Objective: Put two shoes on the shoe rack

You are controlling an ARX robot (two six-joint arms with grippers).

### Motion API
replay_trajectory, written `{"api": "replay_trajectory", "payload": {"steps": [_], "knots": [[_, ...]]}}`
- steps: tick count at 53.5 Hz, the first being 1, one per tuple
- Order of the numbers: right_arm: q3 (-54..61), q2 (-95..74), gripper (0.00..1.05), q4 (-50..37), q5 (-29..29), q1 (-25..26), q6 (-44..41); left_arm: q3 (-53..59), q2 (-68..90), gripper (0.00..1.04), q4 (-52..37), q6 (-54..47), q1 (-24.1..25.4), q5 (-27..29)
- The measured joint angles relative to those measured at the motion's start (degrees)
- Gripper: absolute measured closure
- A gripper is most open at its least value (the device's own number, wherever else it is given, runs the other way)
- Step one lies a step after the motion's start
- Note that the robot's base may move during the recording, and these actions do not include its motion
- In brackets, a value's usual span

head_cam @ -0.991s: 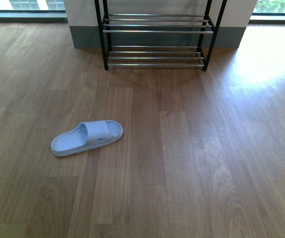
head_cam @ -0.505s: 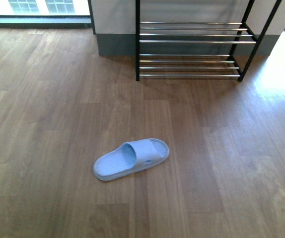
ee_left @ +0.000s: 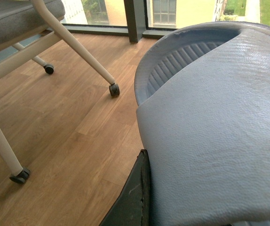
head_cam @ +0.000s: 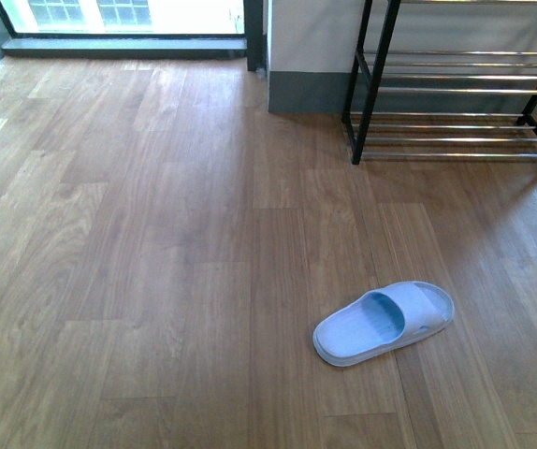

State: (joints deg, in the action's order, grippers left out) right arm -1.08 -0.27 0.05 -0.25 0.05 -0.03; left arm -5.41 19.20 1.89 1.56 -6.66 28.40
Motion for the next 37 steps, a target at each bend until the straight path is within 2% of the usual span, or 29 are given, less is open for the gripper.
{"api": "replay_trajectory", "payload": {"steps": [2,3,5,8,13,16,18,27,37], "knots": [[-0.07,-0.39,0.09,0.39,1.81,-0.57,0.76,0.0,0.0,1.03,0.0,0.0,0.0,0.04],[-0.07,-0.96,0.09,0.44,5.79,-1.55,1.64,0.0,0.0,1.03,0.0,0.0,0.0,-0.04],[-0.04,-2.69,0.09,-0.46,10.1,-2.86,3.34,0.0,0.0,1.03,0.0,0.0,0.0,0.04],[-0.02,-9.44,0.09,-6.12,16.11,-3.91,4.46,0.0,-0.02,1.03,0.0,0.0,0.02,0.02],[-1.05,-31.71,0.09,-23.85,18.38,-4.22,6.58,0.0,-0.02,1.03,0.0,0.0,0.0,-0.15],[-4.83,-51.52,0.09,-36.83,18.99,-4.92,6.45,0.0,0.0,1.03,0.0,-0.02,0.0,-0.15],[-8.85,-63.6,0.09,-42.49,18.91,-5.03,6.4,0.0,-0.02,1.03,0.0,0.0,0.0,-0.13],[-23.28,-94.4,0.09,-42.75,15.72,-4.92,6.25,0.0,-0.02,1.03,0.0,0.0,0.0,-0.11],[-35.19,-114.03,0.09,-38.51,12.94,-3.98,7.15,0.0,0.0,1.03,0.0,0.0,0.0,-0.11]]}}
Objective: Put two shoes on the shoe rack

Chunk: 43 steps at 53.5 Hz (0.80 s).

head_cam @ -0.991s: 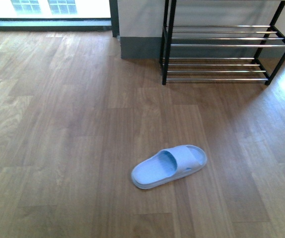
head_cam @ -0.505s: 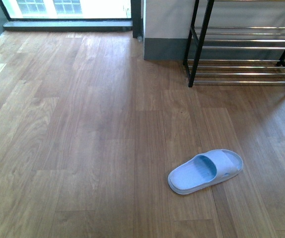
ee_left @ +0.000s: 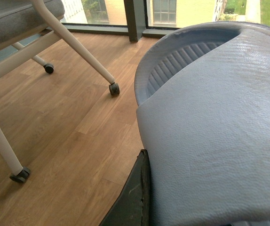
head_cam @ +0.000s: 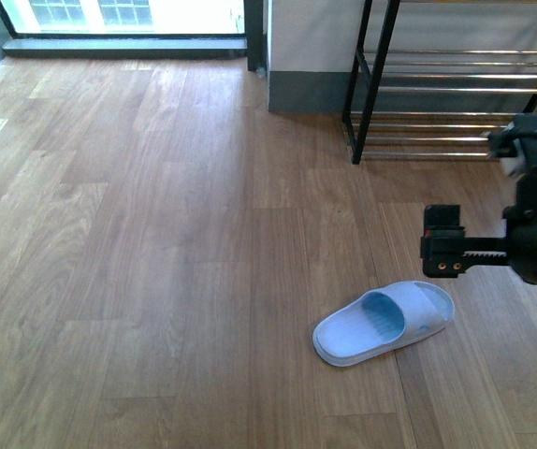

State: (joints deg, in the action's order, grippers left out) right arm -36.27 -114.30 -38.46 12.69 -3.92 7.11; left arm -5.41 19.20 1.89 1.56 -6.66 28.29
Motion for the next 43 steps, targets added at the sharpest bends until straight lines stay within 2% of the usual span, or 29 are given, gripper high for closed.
{"api": "replay_trajectory", "payload": {"steps": [20,30,43], "knots": [[-19.96,-25.7,0.09,9.33,-0.59,2.12,5.44,0.0,0.0,1.03,0.0,0.0,0.0,-0.02],[-26.08,-32.65,0.09,14.1,-4.11,2.64,12.85,0.0,0.0,1.03,0.0,0.0,0.0,-0.02],[-30.88,-37.44,0.09,15.96,-5.44,1.42,15.28,0.0,0.0,1.03,0.0,0.0,0.0,-0.02]]}}
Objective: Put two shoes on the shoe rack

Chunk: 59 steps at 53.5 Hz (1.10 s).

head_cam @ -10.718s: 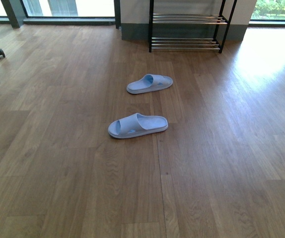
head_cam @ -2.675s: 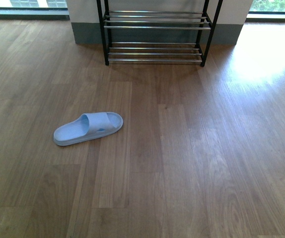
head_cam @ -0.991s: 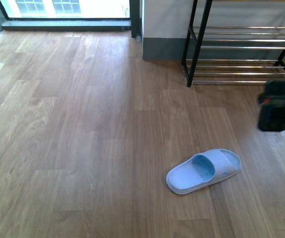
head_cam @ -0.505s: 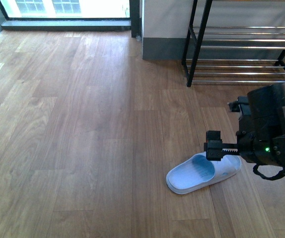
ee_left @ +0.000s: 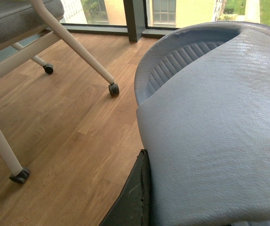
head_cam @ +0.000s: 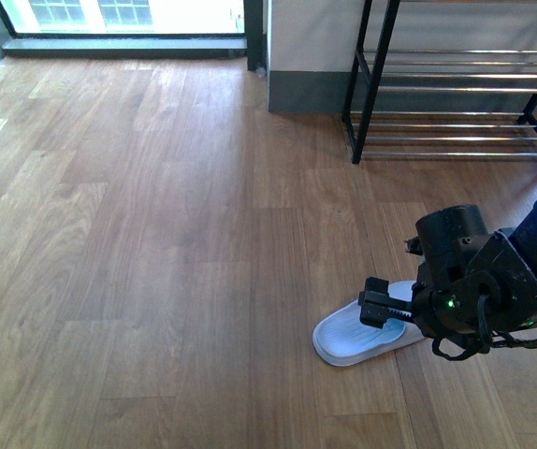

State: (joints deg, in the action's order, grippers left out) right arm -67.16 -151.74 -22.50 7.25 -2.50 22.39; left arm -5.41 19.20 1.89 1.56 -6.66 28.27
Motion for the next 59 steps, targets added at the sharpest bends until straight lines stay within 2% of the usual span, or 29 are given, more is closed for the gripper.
{"api": "replay_trajectory", "payload": {"steps": [6,15,29,37,44,53,57,59], "knots": [[-2.56,-3.02,0.09,-0.2,0.07,-0.07,0.24,0.0,0.0,1.03,0.0,0.0,0.0,0.0],[-6.73,-7.3,0.09,-0.5,4.09,0.35,-1.53,0.0,0.0,1.03,0.0,0.0,0.0,0.02],[-9.99,-12.2,0.09,-2.6,9.99,3.61,-9.46,0.0,0.0,1.03,0.0,0.0,0.0,0.0],[-9.46,-12.48,0.09,-6.97,10.19,5.81,-13.75,0.0,0.0,1.03,0.0,0.0,0.0,0.02],[-10.97,-13.62,0.09,-11.32,5.05,6.8,-14.45,0.0,-0.02,1.03,0.0,0.0,0.0,0.0],[-14.62,-17.4,0.09,-13.49,6.78,7.19,-15.17,0.0,-0.02,1.03,0.0,-0.02,0.0,0.0],[-17.75,-19.76,0.21,-11.87,7.61,7.48,-16.33,0.0,-0.02,1.03,0.0,0.0,0.0,0.0],[-19.93,-21.16,0.21,-11.19,8.04,7.56,-17.31,0.0,0.0,1.03,0.0,0.0,0.0,0.02]]}}
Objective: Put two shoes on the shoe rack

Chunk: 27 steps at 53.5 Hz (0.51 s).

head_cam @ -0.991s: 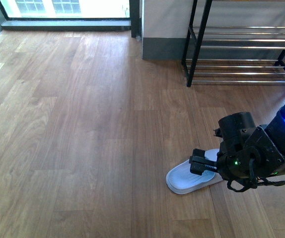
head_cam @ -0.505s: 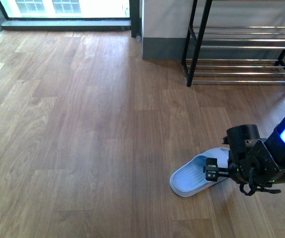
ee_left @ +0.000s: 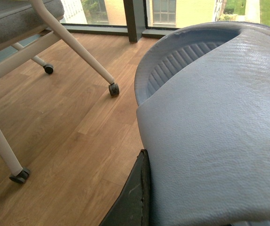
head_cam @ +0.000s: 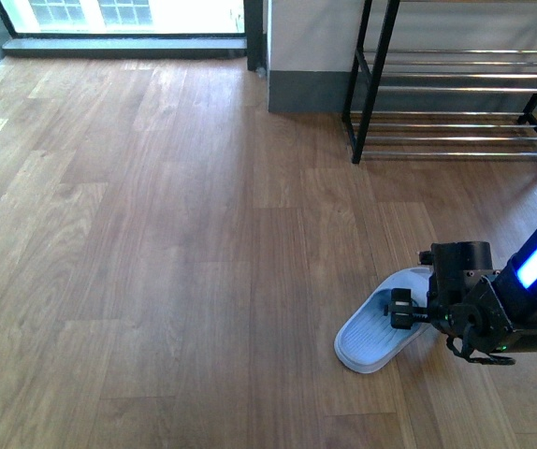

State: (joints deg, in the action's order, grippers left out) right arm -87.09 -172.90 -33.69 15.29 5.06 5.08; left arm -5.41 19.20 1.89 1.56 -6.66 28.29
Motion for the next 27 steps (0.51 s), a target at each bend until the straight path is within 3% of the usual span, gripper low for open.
{"api": "replay_trajectory", "payload": {"steps": [18,27], "knots": [[-9.25,-3.78,0.68,-3.8,1.62,1.09,-4.9,0.0,-0.02,1.03,0.0,0.0,0.0,-0.02],[-3.32,-1.7,0.94,-9.97,0.74,2.16,-8.59,0.0,-0.02,1.03,0.0,0.0,0.0,0.0]]}}
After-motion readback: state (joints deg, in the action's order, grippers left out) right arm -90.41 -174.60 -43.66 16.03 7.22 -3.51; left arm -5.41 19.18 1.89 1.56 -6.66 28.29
